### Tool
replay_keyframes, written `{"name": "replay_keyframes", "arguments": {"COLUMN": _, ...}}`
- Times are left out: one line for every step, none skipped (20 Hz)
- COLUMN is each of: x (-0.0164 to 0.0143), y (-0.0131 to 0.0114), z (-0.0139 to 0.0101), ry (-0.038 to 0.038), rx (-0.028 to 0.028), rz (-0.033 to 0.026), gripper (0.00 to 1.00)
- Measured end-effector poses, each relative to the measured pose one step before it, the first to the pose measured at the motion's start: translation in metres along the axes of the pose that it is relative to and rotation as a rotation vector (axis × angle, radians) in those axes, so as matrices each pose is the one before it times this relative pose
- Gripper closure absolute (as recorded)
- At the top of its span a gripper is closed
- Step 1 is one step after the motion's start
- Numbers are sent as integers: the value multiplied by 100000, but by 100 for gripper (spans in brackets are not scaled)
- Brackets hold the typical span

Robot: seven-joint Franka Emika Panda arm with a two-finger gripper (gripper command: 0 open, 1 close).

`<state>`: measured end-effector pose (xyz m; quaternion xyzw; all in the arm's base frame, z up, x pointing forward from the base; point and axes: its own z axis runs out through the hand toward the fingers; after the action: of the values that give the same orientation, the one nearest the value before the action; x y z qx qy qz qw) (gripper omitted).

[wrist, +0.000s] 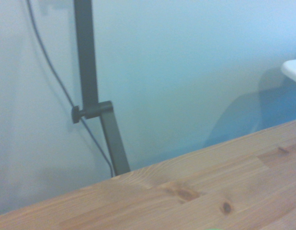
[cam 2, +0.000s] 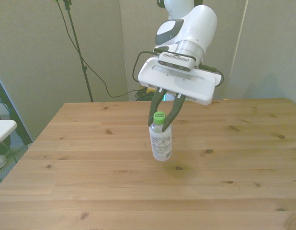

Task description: Stand the water bottle

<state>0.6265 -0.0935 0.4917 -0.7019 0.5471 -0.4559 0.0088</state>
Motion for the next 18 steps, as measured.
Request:
{"name": "replay_keyframes", "arguments": {"x": 304, "y": 185, "z": 262, "ry": 1624, "rx": 12, "rz": 1695, "gripper": 100}}
{"name": "replay_keyframes", "arguments": {"x": 204, "y": 115, "z": 270, "ry": 1259, "rx": 28, "rz": 1663, "gripper": 100}}
{"name": "replay_keyframes", "arguments": {"x": 155, "y": -74, "z": 259, "ry": 1258, "rx": 355, "rz": 2007, "gripper": 100}}
{"name": "replay_keyframes", "arguments": {"x": 7, "y": -249, "z": 261, "ry": 1156, "rx": 655, "rz": 1761, "gripper": 100}}
{"name": "replay_keyframes", "arguments": {"x": -158, "y": -359, "z": 287, "ry": 869, "rx": 749, "rz": 1511, "gripper": 100}}
{"name": "replay_keyframes", "arguments": {"x": -264, "y": -381, "z": 359, "ry": 577, "rx": 602, "rz": 1135, "gripper": 100}}
{"name": "replay_keyframes", "arguments": {"x": -305, "y": -325, "z": 400, "ry": 626, "rx": 580, "rz": 488, "gripper": 100}}
{"name": "replay_keyframes", "arguments": {"x": -295, "y": -267, "z": 431, "ry": 728, "rx": 574, "rz": 485, "gripper": 100}}
{"name": "replay_keyframes", "arguments": {"x": -197, "y": -240, "z": 376, "ry": 731, "rx": 568, "rz": 620, "gripper": 100}}
{"name": "replay_keyframes", "arguments": {"x": -182, "y": -141, "z": 385, "ry": 913, "rx": 585, "rz": 531, "gripper": 100}}
{"name": "replay_keyframes", "arguments": {"x": -130, "y": -116, "z": 357, "ry": 983, "rx": 639, "rz": 695, "gripper": 100}}
{"name": "replay_keyframes", "arguments": {"x": -153, "y": -61, "z": 326, "ry": 1007, "rx": 699, "rz": 553, "gripper": 100}}
{"name": "replay_keyframes", "arguments": {"x": -176, "y": -56, "z": 332, "ry": 880, "rx": 639, "rz": 351, "gripper": 100}}
{"name": "replay_keyframes", "arguments": {"x": -252, "y": -15, "z": 290, "ry": 768, "rx": 660, "rz": 341, "gripper": 100}}
{"name": "replay_keyframes", "arguments": {"x": -287, "y": -62, "z": 272, "ry": 705, "rx": 712, "rz": 171, "gripper": 100}}
{"name": "replay_keyframes", "arguments": {"x": -376, "y": 23, "z": 245, "ry": 392, "rx": 457, "rz": 150, "gripper": 100}}
{"name": "replay_keyframes", "arguments": {"x": -425, "y": 74, "z": 267, "ry": 286, "rx": 365, "rz": 131, "gripper": 100}}
{"name": "replay_keyframes", "arguments": {"x": -444, "y": 114, "z": 265, "ry": 137, "rx": 197, "rz": 149, "gripper": 100}}
